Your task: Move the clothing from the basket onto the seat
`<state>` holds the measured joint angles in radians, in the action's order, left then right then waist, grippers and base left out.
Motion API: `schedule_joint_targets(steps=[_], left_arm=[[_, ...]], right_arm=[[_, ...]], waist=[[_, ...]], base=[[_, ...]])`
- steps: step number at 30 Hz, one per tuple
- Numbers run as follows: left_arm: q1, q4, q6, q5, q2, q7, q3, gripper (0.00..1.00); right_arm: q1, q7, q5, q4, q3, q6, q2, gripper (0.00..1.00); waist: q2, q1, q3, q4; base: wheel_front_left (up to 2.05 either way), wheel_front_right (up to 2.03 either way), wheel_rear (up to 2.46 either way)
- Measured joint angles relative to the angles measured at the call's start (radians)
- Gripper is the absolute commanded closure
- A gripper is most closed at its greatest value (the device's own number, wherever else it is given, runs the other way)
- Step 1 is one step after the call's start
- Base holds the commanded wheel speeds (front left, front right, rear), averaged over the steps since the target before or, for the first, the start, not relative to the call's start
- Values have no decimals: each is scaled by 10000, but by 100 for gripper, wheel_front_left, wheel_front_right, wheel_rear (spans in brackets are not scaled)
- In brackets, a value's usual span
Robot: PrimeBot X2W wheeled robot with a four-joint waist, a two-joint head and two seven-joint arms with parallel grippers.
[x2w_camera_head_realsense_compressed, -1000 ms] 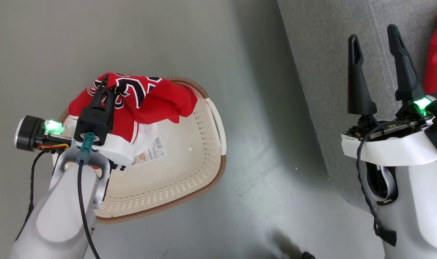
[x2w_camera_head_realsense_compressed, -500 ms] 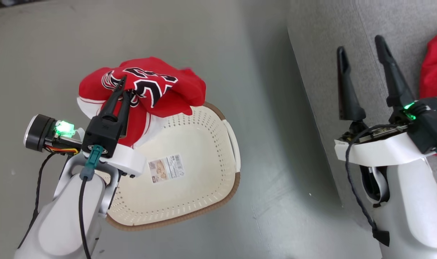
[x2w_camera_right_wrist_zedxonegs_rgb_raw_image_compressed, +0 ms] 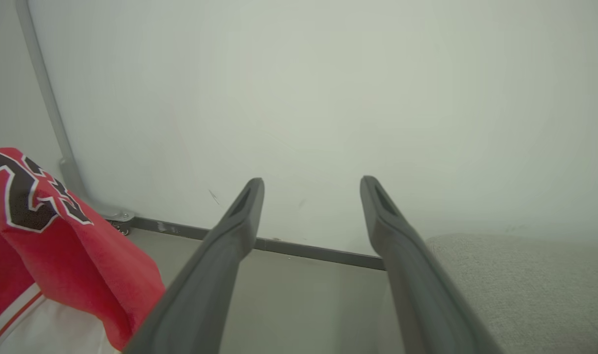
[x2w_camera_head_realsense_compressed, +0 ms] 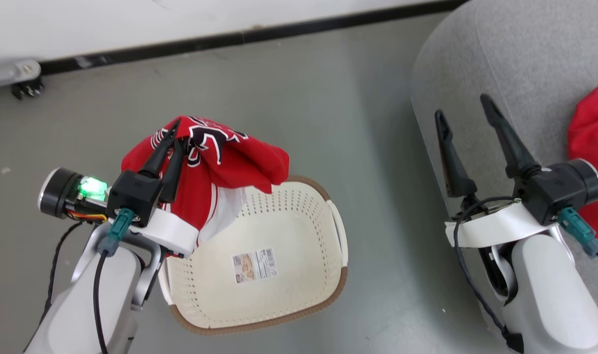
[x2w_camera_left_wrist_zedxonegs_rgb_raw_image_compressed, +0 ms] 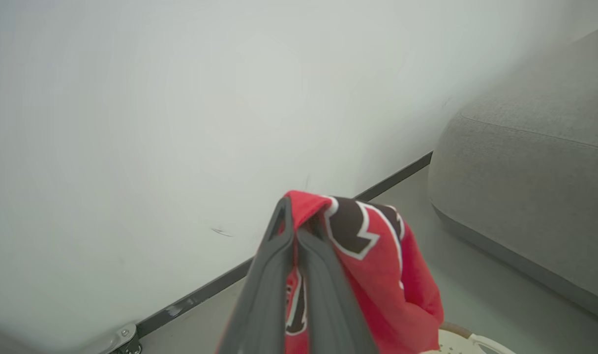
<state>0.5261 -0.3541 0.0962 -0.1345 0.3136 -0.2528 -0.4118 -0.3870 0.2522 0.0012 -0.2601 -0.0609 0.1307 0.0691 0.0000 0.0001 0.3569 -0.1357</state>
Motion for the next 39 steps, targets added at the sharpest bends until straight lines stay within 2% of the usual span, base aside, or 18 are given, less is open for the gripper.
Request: schedule_joint_targets(steps=[9, 22, 31, 39], left_arm=[[-378, -12, -385, -414, -48, 2, -46, 100], [-802, 0, -1078, -746, 186, 176, -265, 100], [-799, 245, -1584, -744, 245, 430, -637, 100], [-734, 662, -1778, -761, 161, 608, -959, 100]], right_arm=[[530, 0, 2, -562, -374, 0, 86, 0], [1068, 0, 79, -1151, -984, 0, 330, 0], [1325, -73, 280, -1687, -2186, 0, 589, 0], [1383, -253, 456, -2002, -3576, 0, 951, 0]], waist=[[0, 0, -1049, 349], [0, 0, -2446, 811], [0, 0, -3239, 1084], [0, 0, -3800, 1267]], base=[[0, 0, 0], [0, 0, 0], [0, 0, 0], [0, 0, 0]])
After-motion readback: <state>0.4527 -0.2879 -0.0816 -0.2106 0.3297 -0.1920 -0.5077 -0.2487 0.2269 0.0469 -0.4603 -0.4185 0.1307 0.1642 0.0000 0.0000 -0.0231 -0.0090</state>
